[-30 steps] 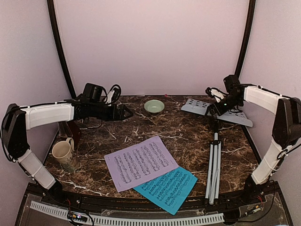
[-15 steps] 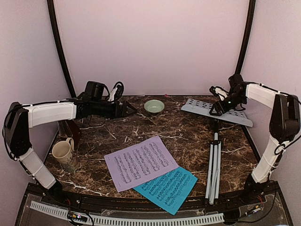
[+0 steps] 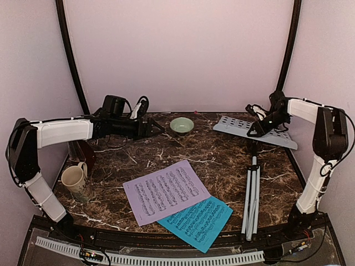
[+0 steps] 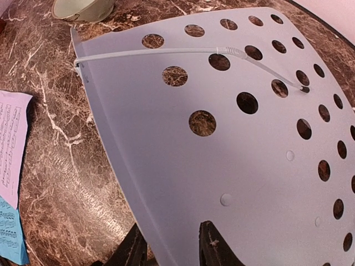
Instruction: Set up the instrument practice props
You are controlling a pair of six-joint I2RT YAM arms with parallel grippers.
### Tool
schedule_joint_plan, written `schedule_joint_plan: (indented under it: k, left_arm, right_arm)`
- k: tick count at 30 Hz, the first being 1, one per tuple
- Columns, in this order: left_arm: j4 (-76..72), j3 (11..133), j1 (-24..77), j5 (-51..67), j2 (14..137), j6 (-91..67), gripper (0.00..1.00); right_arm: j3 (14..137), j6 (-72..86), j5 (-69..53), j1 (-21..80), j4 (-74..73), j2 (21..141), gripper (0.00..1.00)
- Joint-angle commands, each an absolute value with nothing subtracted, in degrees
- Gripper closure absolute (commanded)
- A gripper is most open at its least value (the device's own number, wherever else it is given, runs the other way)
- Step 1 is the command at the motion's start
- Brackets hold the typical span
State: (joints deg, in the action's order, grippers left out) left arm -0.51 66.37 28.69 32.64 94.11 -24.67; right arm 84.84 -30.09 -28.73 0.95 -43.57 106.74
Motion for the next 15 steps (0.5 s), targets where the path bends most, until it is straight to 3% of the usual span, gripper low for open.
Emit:
schedule_joint_plan:
  k: [1, 6, 12, 15]
  left_arm:
    - [-1.8, 67.3, 29.0, 34.4, 93.4, -25.0, 0.01]
    - [-2.7, 66.9, 29.0, 34.5, 93.7, -25.1, 0.01]
    - [-5.9, 66.3, 29.0, 36.4, 94.8, -27.3, 0.01]
    - [-6.2, 66.2, 29.0, 36.2, 95.1, -27.2, 0.01]
  right_arm:
    - [86.9, -31.0, -31.4, 0.8, -47.9, 111.1, 0.67]
    - [87.4, -30.9, -31.3, 0.7, -48.2, 112.5, 0.69]
    - [89.1, -29.9, -31.7, 0.8, -48.7, 111.9, 0.87]
    - [89.3, -28.9, -31.0, 1.2, -48.6, 110.7, 0.91]
